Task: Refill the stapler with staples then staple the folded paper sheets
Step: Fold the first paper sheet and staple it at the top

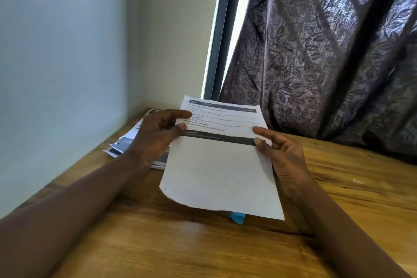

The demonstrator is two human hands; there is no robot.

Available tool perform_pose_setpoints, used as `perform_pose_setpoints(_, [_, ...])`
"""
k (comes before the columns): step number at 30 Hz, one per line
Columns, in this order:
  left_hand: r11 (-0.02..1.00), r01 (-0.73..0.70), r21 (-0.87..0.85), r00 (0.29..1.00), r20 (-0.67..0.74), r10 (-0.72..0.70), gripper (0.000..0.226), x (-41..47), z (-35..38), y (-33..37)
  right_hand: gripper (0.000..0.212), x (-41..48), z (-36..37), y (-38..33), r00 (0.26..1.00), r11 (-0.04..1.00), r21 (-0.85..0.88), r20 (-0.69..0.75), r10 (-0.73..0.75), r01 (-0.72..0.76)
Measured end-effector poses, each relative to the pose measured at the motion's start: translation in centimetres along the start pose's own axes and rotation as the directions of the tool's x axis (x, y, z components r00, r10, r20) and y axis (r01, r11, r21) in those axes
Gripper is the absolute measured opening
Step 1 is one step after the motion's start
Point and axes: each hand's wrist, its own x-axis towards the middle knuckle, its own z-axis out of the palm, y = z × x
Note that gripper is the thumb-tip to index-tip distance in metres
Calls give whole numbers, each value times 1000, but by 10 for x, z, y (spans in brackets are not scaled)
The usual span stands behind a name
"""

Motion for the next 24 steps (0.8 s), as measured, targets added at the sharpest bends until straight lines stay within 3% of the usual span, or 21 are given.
perform_pose_setpoints(3, [995, -49, 91, 999, -7, 50, 26, 1, 0, 1, 34, 1, -2, -4, 998, 998, -20, 12, -63, 63])
perform_pose_setpoints(5, [955, -127, 268, 992, 8, 129, 30, 2, -2, 1, 41, -1, -3, -10, 990, 987, -90, 56, -129, 134])
perform_pose_setpoints(9, [780, -341, 524, 936, 110, 334, 65, -2, 2, 2, 56, -12, -8, -27, 939, 835, -433, 103, -329, 340])
perform_pose_setpoints(12, [661, -494, 565, 851, 159, 500, 66, -7, 14, 9, 62, -28, -18, -39, 884, 681, -608, 78, -461, 408])
perform_pose_setpoints(15, [586, -544, 600, 795, 147, 589, 61, -17, 27, 22, 64, -53, -32, -49, 824, 555, -703, 78, -562, 445])
perform_pose_setpoints(19, [519, -625, 584, 716, 162, 679, 52, -34, 51, 36, 72, -93, -52, -62, 749, 454, -752, 80, -658, 479])
perform_pose_setpoints(24, [309, -762, 569, 522, 258, 813, 41, -52, 65, 51, 79, -125, -73, -79, 645, 346, -799, 67, -761, 492])
